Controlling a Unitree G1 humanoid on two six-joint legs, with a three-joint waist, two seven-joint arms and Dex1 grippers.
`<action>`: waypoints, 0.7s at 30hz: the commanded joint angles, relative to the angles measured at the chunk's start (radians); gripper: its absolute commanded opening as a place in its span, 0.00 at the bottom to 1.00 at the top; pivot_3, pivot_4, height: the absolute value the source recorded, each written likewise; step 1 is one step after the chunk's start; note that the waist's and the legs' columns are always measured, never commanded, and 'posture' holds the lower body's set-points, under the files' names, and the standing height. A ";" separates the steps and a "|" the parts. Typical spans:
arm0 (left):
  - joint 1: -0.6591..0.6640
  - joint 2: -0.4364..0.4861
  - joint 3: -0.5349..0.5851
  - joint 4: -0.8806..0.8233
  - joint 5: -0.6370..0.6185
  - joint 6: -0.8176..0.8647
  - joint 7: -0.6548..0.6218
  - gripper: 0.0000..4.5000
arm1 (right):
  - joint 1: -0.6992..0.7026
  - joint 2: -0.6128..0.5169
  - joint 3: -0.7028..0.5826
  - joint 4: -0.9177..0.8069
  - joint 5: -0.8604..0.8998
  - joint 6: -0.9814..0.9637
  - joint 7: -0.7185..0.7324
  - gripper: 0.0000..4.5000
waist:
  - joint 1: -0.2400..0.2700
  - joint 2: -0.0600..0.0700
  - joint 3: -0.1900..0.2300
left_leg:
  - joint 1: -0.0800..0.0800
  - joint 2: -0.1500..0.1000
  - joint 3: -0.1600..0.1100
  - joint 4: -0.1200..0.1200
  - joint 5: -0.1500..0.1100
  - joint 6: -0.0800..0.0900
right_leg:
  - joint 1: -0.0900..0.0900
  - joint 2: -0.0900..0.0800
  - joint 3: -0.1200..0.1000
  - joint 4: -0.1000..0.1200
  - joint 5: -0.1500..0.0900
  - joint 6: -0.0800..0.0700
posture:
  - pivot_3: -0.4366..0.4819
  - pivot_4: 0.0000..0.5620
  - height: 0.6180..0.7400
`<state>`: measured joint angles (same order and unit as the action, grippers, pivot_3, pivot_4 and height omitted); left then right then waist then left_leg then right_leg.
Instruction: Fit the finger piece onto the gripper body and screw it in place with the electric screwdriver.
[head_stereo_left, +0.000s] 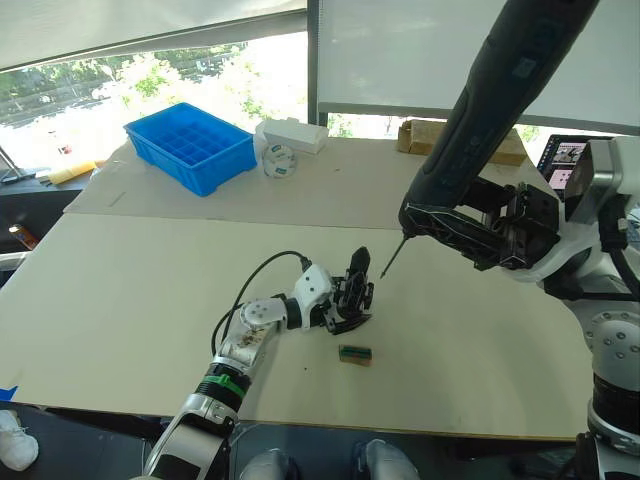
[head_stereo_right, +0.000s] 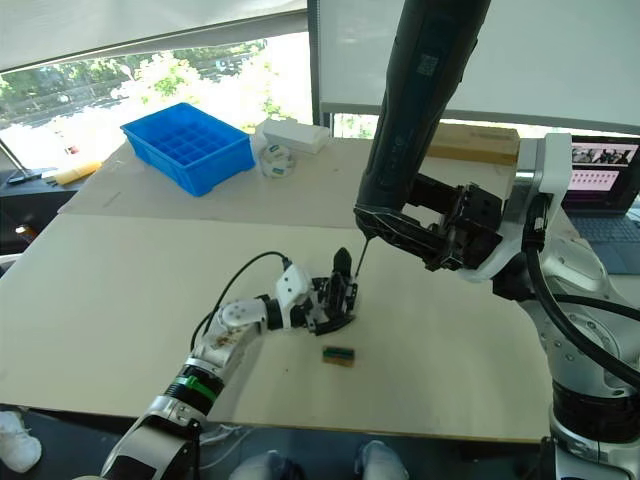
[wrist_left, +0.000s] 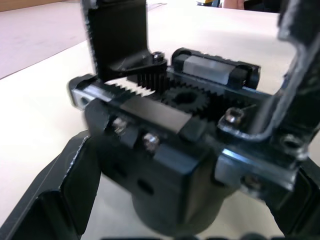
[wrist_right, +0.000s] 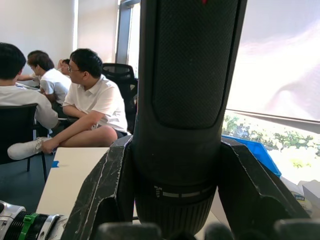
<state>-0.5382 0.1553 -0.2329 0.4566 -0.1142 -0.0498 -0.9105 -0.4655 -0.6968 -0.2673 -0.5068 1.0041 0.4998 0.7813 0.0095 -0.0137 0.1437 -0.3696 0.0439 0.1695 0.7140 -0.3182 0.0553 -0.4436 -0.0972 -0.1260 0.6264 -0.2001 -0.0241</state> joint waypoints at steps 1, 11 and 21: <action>-0.020 -0.009 -0.010 0.007 0.009 -0.007 -0.003 1.00 | -0.014 -0.009 -0.052 -0.040 0.022 -0.024 -0.010 0.43 | 0.001 0.000 0.000 | 0.000 0.000 0.000 0.000 0.000 0.000 | 0.000 0.000 0.000 0.000 0.000 0.000 | 0.48 0.27 1.00; 0.000 0.012 -0.010 0.011 0.021 0.005 -0.007 1.00 | -0.016 -0.011 -0.047 -0.040 0.018 -0.022 -0.023 0.43 | 0.001 0.000 0.000 | 0.000 0.000 0.000 0.000 0.000 0.000 | 0.000 -0.001 0.000 0.000 0.000 0.000 | 0.48 0.27 1.00; -0.002 0.014 -0.012 0.023 0.014 0.001 -0.027 0.52 | 0.002 -0.009 -0.051 -0.044 0.015 -0.029 -0.013 0.43 | 0.001 0.000 0.000 | 0.000 0.000 0.000 0.000 0.000 0.000 | 0.000 -0.001 0.000 0.000 0.000 0.000 | 0.48 0.27 1.00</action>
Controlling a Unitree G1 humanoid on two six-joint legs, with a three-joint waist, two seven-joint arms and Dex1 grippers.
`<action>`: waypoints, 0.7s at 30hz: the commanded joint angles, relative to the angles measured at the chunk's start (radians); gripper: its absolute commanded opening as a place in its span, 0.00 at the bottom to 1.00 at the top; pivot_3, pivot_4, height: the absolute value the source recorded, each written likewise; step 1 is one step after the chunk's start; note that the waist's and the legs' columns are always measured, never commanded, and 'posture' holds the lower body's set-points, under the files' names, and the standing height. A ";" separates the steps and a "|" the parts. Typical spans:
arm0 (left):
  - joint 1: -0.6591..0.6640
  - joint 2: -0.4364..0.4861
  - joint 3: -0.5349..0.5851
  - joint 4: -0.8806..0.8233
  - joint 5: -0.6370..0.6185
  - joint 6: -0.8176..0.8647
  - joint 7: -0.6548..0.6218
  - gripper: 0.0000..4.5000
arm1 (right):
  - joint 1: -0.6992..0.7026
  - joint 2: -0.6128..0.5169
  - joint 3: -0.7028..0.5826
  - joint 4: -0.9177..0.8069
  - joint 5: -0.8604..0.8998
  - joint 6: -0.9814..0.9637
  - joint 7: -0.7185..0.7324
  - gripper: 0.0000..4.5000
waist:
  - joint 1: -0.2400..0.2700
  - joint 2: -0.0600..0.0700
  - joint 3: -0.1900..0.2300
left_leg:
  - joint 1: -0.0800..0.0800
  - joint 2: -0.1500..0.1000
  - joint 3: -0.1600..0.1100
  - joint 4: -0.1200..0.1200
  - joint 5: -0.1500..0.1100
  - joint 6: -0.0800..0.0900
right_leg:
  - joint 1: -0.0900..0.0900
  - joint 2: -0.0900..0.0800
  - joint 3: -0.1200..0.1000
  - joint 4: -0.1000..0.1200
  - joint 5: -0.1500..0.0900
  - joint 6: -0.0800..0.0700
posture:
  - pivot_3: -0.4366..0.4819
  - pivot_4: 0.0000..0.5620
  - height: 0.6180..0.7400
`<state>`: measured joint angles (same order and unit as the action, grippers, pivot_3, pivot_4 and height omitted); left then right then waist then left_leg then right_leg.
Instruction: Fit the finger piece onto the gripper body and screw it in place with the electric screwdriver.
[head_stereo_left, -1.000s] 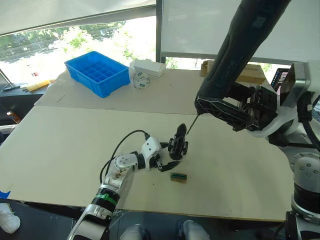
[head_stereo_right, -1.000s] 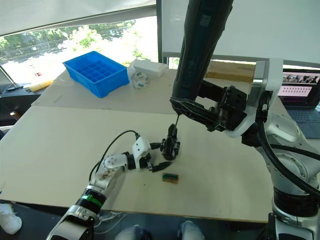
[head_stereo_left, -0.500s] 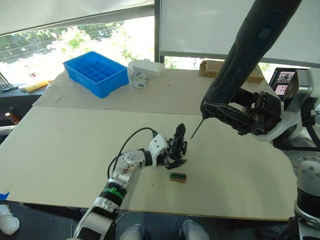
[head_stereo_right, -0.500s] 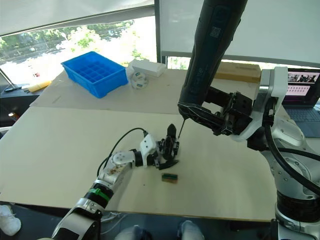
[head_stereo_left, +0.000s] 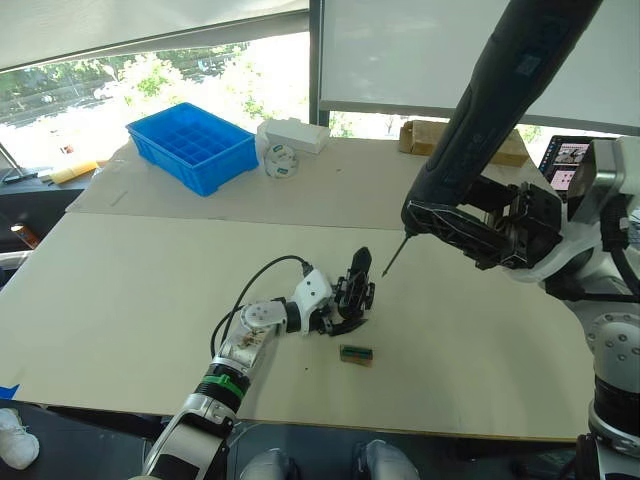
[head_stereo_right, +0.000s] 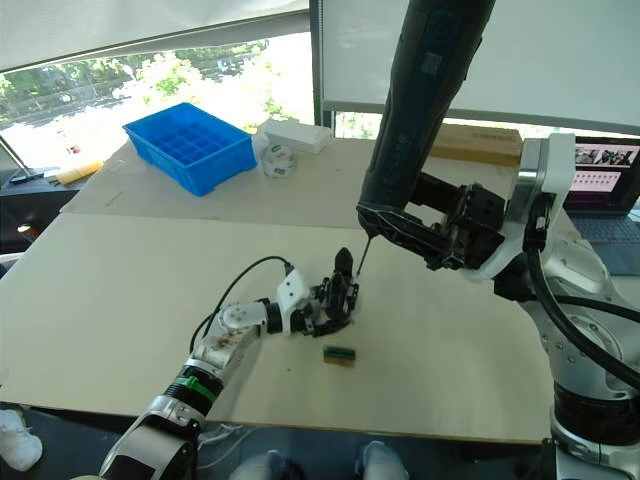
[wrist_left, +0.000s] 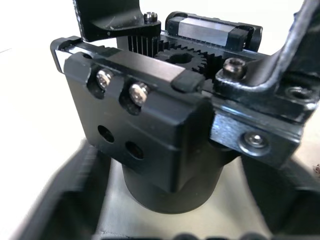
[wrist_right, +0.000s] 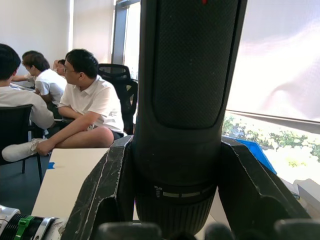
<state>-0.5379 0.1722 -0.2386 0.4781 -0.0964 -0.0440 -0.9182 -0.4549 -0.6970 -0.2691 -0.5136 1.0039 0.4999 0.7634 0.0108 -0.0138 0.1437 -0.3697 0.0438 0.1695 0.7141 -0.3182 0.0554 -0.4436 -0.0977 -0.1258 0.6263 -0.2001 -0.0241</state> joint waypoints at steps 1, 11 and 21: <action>-0.004 -0.002 -0.006 0.005 -0.006 -0.008 -0.025 0.52 | -0.008 -0.010 -0.051 -0.039 0.017 -0.029 0.005 0.43 | 0.000 0.000 0.000 | 0.000 0.000 0.000 0.000 0.000 0.000 | 0.000 0.000 0.000 0.000 0.000 0.000 | 0.48 0.27 1.00; -0.057 0.011 0.013 0.111 -0.045 -0.114 -0.174 0.52 | 0.000 -0.041 -0.076 -0.050 0.046 -0.008 0.009 0.43 | -0.001 0.000 0.000 | 0.000 0.000 0.000 0.000 0.000 0.000 | 0.000 0.000 0.000 0.000 0.000 0.000 | 0.48 0.27 1.00; -0.120 -0.001 0.021 0.285 -0.014 -0.202 -0.220 0.52 | 0.029 -0.060 -0.083 -0.079 0.076 0.001 -0.004 0.43 | 0.000 0.000 0.000 | 0.001 0.000 0.000 0.000 0.000 0.001 | 0.001 0.000 0.000 0.000 0.000 0.000 | 0.48 0.27 1.00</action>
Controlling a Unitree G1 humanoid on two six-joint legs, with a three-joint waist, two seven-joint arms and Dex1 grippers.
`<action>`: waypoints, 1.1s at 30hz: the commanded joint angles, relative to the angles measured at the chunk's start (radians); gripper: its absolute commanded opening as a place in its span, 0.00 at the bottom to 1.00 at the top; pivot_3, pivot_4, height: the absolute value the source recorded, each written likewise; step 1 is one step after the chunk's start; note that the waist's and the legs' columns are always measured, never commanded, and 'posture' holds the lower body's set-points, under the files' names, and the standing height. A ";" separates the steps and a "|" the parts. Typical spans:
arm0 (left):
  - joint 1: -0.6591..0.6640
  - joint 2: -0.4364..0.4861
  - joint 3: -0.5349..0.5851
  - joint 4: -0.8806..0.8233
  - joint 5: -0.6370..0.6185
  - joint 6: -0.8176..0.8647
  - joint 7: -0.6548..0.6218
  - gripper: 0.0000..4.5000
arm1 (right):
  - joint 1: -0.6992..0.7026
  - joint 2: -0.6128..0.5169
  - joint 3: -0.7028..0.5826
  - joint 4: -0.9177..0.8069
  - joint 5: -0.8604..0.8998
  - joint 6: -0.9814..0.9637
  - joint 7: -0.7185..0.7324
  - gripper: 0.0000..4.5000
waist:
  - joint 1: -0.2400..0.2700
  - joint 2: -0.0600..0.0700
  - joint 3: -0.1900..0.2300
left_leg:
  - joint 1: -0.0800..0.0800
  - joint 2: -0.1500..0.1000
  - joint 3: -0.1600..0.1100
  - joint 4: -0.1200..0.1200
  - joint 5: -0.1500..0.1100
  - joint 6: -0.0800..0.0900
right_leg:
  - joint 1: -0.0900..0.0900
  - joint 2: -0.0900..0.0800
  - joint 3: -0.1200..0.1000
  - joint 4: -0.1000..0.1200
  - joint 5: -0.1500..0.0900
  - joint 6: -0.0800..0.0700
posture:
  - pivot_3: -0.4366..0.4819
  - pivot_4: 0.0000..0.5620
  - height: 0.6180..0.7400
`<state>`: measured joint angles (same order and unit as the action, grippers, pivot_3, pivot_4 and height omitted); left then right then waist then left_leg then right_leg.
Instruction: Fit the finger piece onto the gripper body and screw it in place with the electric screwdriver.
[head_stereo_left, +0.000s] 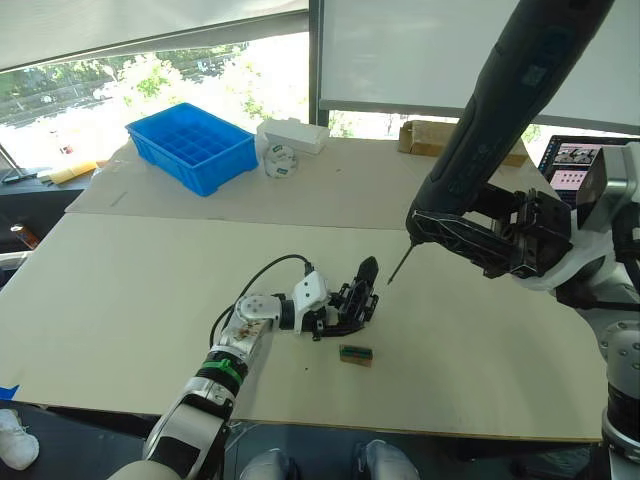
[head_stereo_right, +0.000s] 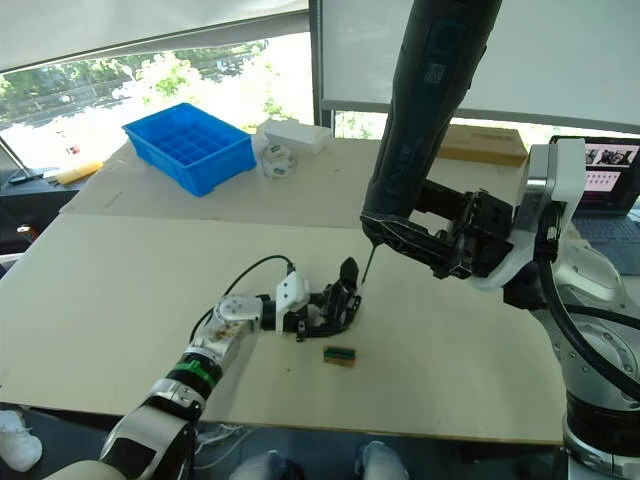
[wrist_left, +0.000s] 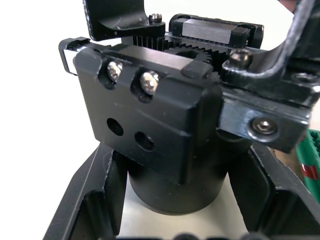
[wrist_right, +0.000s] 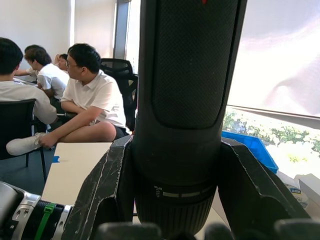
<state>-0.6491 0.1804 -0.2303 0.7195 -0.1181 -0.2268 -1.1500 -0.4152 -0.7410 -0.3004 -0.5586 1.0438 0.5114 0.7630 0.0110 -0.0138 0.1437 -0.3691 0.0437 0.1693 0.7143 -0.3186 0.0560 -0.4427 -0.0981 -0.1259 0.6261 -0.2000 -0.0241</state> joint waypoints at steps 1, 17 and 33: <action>-0.011 -0.013 0.017 0.054 0.006 -0.023 0.020 0.52 | -0.010 -0.017 -0.052 -0.036 0.037 -0.010 -0.005 0.43 | 0.000 0.000 0.000 | 0.000 0.000 0.000 0.000 0.000 0.000 | 0.000 0.000 0.000 0.000 0.000 0.000 | 0.48 0.27 1.00; 0.168 -0.009 0.028 -0.262 0.003 0.094 0.142 0.99 | -0.022 -0.020 -0.048 -0.022 0.039 0.000 -0.003 0.43 | -0.003 0.000 0.000 | 0.000 0.000 0.000 0.000 -0.001 0.002 | 0.000 -0.001 0.000 0.000 0.001 0.001 | 0.48 0.27 1.00; 0.215 -0.032 -0.025 -0.319 0.041 0.140 0.249 0.99 | -0.038 -0.015 -0.026 -0.031 0.038 0.009 -0.024 0.43 | 0.003 0.000 0.000 | 0.000 0.000 0.000 0.001 -0.002 0.003 | 0.001 -0.003 0.000 -0.001 0.001 0.002 | 0.48 0.27 1.00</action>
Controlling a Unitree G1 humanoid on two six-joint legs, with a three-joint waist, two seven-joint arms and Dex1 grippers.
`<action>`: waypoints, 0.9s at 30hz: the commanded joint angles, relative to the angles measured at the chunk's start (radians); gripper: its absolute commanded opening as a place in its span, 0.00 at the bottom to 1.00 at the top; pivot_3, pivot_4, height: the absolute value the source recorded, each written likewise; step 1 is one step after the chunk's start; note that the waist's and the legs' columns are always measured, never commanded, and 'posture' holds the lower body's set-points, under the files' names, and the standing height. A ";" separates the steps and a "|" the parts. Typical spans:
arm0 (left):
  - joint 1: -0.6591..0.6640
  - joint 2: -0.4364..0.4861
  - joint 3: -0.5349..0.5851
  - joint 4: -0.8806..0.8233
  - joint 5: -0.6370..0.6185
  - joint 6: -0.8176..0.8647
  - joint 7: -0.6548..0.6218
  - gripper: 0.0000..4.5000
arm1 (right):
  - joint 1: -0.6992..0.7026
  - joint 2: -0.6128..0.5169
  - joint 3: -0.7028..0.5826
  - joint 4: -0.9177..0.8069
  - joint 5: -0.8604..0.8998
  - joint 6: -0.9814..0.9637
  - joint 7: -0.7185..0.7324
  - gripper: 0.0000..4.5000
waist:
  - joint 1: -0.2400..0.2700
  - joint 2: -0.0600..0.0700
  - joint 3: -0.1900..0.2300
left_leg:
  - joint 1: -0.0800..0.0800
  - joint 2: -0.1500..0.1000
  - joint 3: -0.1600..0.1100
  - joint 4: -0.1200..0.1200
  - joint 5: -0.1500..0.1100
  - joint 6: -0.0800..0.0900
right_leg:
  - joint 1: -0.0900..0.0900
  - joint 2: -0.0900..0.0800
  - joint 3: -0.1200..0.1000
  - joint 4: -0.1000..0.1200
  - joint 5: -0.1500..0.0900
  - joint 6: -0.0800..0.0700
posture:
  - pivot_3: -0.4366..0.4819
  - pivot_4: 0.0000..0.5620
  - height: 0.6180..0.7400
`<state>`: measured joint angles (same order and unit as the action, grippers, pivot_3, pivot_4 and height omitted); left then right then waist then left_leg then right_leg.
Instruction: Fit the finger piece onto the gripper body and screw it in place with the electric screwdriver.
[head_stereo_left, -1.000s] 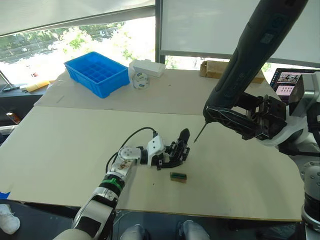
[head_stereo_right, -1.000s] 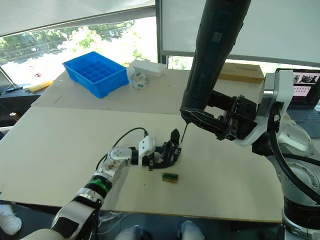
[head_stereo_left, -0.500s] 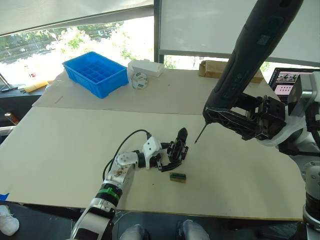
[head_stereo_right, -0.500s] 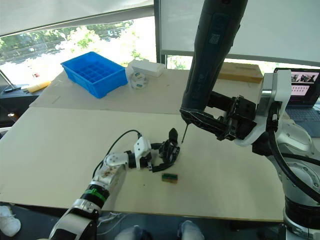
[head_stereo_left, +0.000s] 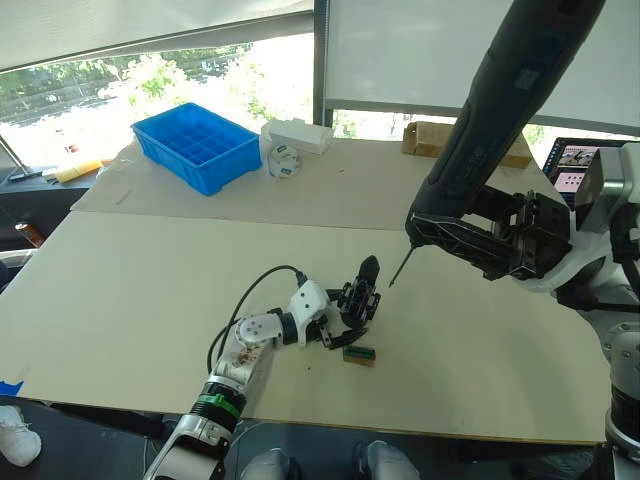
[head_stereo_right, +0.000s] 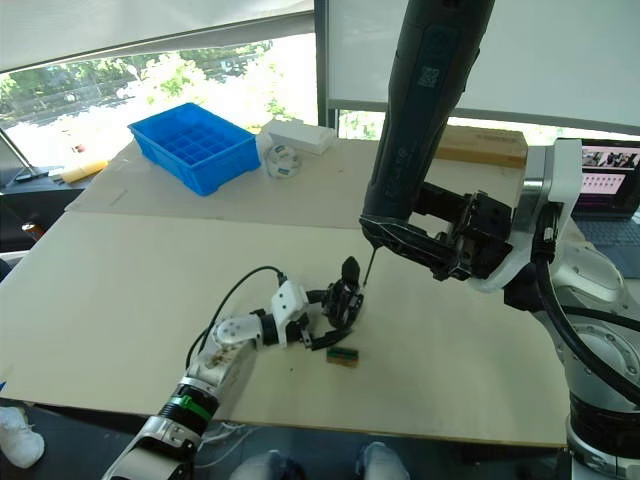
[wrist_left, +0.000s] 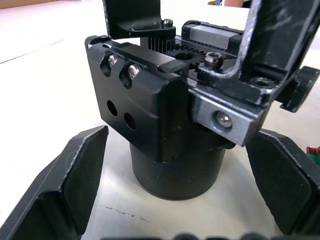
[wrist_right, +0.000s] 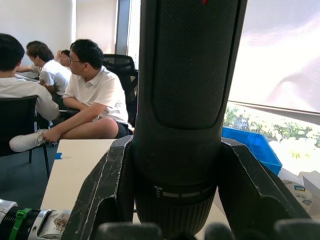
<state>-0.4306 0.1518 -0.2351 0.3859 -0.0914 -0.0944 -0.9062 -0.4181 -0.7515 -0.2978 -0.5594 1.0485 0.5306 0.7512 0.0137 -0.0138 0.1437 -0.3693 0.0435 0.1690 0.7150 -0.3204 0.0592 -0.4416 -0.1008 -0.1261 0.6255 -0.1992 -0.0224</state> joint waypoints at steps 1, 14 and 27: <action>-0.007 0.000 -0.021 0.020 0.018 0.009 0.007 0.99 | -0.041 -0.006 -0.027 -0.029 0.035 -0.008 -0.014 0.43 | 0.000 0.000 0.000 | 0.000 0.000 0.000 0.000 0.000 0.000 | 0.000 0.000 0.000 0.000 0.000 0.000 | 0.48 0.27 1.00; -0.014 0.016 -0.032 0.068 0.027 -0.001 -0.018 0.51 | -0.134 0.014 0.022 -0.009 0.064 0.019 -0.024 0.43 | 0.000 0.000 0.000 | 0.000 0.000 0.000 0.000 0.000 0.001 | 0.001 -0.002 -0.001 0.000 0.000 0.000 | 0.48 0.27 1.00; -0.018 0.012 -0.043 0.063 0.024 0.008 -0.024 0.51 | -0.207 0.127 0.151 0.052 -0.015 0.009 -0.001 0.43 | -0.001 0.000 0.000 | 0.000 -0.001 0.000 0.000 -0.001 0.001 | 0.001 -0.004 -0.002 0.000 0.001 0.001 | 0.48 0.27 1.00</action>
<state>-0.4614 0.1677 -0.2529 0.4268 -0.0829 -0.1061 -0.9281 -0.5927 -0.6337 -0.1397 -0.5051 1.0492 0.5732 0.7399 0.0132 -0.0134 0.1435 -0.3689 0.0425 0.1690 0.7152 -0.3211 0.0606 -0.4406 -0.1051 -0.1286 0.6260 -0.1986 -0.0215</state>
